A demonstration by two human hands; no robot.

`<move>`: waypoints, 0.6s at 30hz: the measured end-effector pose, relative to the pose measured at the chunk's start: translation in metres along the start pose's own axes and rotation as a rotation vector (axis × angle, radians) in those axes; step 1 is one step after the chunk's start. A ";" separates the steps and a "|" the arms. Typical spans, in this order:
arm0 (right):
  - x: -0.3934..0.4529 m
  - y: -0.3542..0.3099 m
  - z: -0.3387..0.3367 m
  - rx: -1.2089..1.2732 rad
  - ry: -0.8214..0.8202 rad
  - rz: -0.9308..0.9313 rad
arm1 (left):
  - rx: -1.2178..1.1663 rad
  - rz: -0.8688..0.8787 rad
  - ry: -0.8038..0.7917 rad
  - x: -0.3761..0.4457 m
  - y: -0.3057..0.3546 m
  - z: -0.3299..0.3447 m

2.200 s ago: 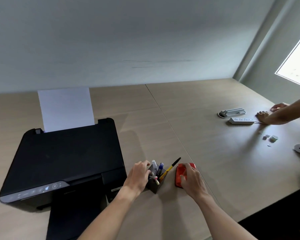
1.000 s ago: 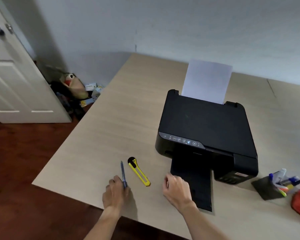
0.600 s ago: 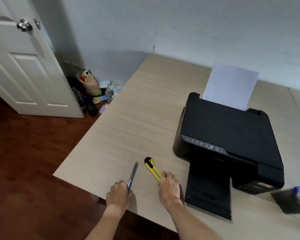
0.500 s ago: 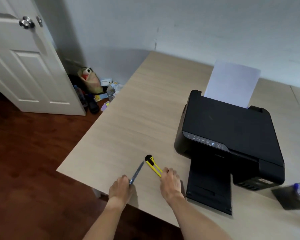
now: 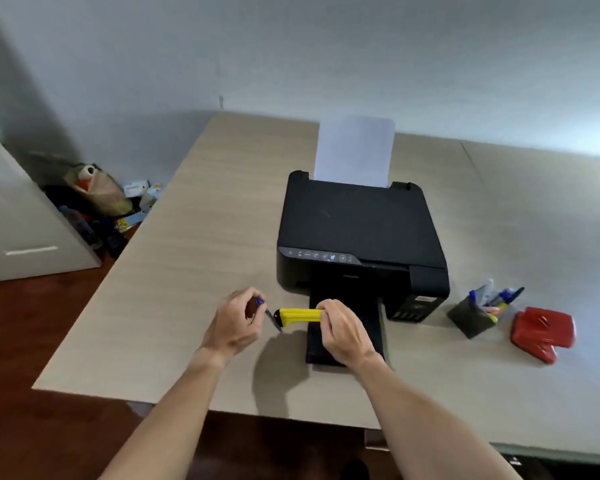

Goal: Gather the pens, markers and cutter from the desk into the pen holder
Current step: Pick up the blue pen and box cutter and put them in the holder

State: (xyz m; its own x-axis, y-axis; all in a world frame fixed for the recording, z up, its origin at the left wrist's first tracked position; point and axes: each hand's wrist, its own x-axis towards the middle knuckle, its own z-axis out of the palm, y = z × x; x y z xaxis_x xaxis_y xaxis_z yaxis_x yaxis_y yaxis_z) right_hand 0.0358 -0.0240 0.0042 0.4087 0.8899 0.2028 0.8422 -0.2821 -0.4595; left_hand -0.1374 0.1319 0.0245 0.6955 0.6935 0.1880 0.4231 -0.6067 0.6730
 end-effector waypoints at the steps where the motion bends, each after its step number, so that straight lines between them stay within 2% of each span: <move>1: -0.007 0.012 -0.016 -0.020 0.041 -0.005 | -0.014 0.050 -0.016 0.008 0.016 0.009; 4: -0.031 0.053 -0.063 -0.098 0.165 0.056 | -0.090 0.170 -0.062 0.029 0.069 0.043; 9: -0.074 0.129 -0.133 -0.099 0.322 0.318 | -0.170 0.346 -0.190 0.055 0.155 0.108; 15: -0.112 0.202 -0.199 -0.044 0.473 0.572 | -0.286 0.368 -0.255 0.082 0.246 0.176; 18: -0.113 0.229 -0.213 -0.029 0.501 0.609 | -0.259 0.377 -0.243 0.095 0.278 0.204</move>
State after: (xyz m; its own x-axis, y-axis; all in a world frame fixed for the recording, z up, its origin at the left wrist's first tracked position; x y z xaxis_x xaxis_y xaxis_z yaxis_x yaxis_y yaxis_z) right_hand 0.2575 -0.2654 0.0604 0.9051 0.3099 0.2911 0.4249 -0.6832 -0.5939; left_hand 0.1644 -0.0498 0.0835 0.8999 0.3164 0.3002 -0.0187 -0.6596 0.7514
